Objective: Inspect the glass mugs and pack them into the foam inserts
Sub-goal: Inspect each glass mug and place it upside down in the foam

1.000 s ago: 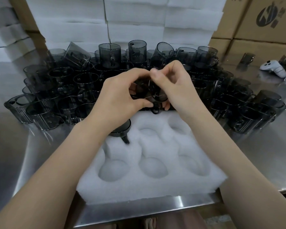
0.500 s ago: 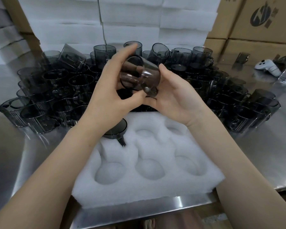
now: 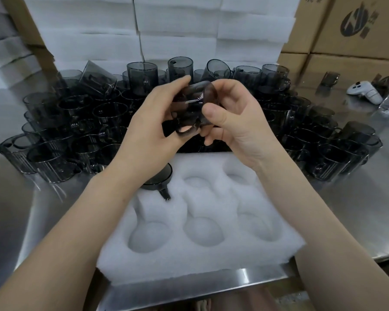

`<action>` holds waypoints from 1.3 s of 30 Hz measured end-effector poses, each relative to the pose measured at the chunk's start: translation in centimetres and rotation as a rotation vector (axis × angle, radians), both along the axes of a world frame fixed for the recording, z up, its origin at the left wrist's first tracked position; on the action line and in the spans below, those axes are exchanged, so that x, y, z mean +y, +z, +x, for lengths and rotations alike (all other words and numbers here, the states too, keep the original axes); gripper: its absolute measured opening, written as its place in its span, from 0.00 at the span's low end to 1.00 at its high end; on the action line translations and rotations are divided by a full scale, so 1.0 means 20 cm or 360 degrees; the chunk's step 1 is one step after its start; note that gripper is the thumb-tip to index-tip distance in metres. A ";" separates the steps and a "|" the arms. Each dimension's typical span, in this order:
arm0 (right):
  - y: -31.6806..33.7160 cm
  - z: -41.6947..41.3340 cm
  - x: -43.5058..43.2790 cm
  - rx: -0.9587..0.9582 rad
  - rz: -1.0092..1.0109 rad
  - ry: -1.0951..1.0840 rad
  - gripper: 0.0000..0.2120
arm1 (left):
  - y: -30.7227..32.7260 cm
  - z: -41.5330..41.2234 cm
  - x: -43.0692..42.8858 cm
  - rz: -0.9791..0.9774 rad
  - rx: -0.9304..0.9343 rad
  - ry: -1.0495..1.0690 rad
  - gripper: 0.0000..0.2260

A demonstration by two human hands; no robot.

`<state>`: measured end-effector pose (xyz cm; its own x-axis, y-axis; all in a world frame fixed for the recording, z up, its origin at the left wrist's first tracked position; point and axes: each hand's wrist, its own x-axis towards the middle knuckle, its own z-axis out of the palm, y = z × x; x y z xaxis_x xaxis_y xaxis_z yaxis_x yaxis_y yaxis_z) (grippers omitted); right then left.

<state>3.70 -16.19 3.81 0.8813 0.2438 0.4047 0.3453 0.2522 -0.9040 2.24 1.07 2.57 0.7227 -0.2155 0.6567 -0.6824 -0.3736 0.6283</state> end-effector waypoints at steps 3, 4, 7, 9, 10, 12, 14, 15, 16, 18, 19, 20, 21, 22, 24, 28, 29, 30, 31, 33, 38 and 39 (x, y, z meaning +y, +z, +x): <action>0.00 -0.01 0.00 -0.0044 -0.0158 -0.0123 0.19 | 0.00 0.00 0.00 0.0141 0.0010 0.0015 0.30; 0.00 -0.01 0.00 -0.0039 -0.0189 -0.0149 0.20 | 0.00 0.00 -0.01 0.0170 0.0008 0.0007 0.30; 0.00 -0.01 0.00 0.0013 -0.0217 -0.0210 0.21 | 0.00 -0.01 -0.01 0.0239 -0.0033 -0.0040 0.29; 0.00 0.00 0.00 0.0081 -0.0177 -0.0231 0.18 | 0.00 -0.01 0.00 0.0242 -0.0025 -0.0068 0.29; 0.00 0.00 0.00 0.0117 -0.0136 -0.0223 0.16 | 0.00 -0.01 0.00 0.0230 -0.0010 -0.0083 0.29; 0.00 0.01 0.00 0.0179 -0.0028 -0.0146 0.15 | 0.00 -0.01 0.00 0.0170 0.0040 -0.0113 0.29; 0.00 0.01 -0.01 0.0249 0.0091 -0.0015 0.14 | 0.01 -0.02 0.00 0.0060 0.0101 -0.0145 0.29; 0.00 0.02 -0.01 0.0288 0.0137 0.0063 0.13 | 0.01 -0.02 0.00 -0.0002 0.0132 -0.0163 0.28; 0.00 0.02 -0.02 0.0328 0.0172 0.0145 0.11 | 0.02 -0.02 0.00 -0.0062 0.0159 -0.0182 0.28; 0.00 0.01 -0.03 0.0387 0.0224 0.0302 0.04 | 0.02 -0.02 0.00 -0.0165 0.0193 -0.0207 0.27; 0.00 0.01 -0.04 0.0398 0.0253 0.0368 0.03 | 0.02 -0.02 0.01 -0.0208 0.0208 -0.0212 0.26; 0.00 0.01 -0.04 0.0405 0.0281 0.0417 0.06 | 0.02 -0.02 0.01 -0.0242 0.0225 -0.0216 0.26; 0.00 0.00 -0.04 0.0405 0.0293 0.0442 0.08 | 0.02 -0.02 0.01 -0.0260 0.0241 -0.0219 0.25; 0.00 0.00 -0.04 0.0394 0.0291 0.0437 0.10 | 0.02 -0.02 0.01 -0.0260 0.0254 -0.0220 0.25; 0.01 0.00 -0.03 0.0366 0.0246 0.0366 0.10 | 0.02 -0.02 0.01 -0.0223 0.0267 -0.0218 0.24; 0.00 0.00 -0.01 0.0263 0.0052 0.0081 0.11 | 0.02 -0.02 0.00 -0.0083 0.0235 -0.0201 0.24; 0.00 0.00 0.00 0.0235 0.0021 0.0009 0.12 | 0.01 -0.02 0.00 -0.0038 0.0227 -0.0192 0.25; -0.01 0.00 0.00 0.0197 0.0004 -0.0054 0.12 | 0.01 -0.02 0.00 0.0001 0.0221 -0.0177 0.26; -0.01 0.00 0.01 0.0155 -0.0008 -0.0112 0.12 | 0.01 -0.02 0.00 0.0033 0.0214 -0.0158 0.27; -0.01 0.01 0.02 0.0086 -0.0039 -0.0229 0.12 | 0.01 -0.01 0.00 0.0075 0.0195 -0.0132 0.28; -0.01 0.02 0.01 0.0178 -0.0021 -0.0185 0.14 | -0.01 0.00 0.00 0.0083 0.0184 -0.0104 0.32; -0.01 0.02 0.01 0.0213 -0.0038 -0.0136 0.16 | -0.01 0.00 0.00 0.0081 0.0192 -0.0106 0.34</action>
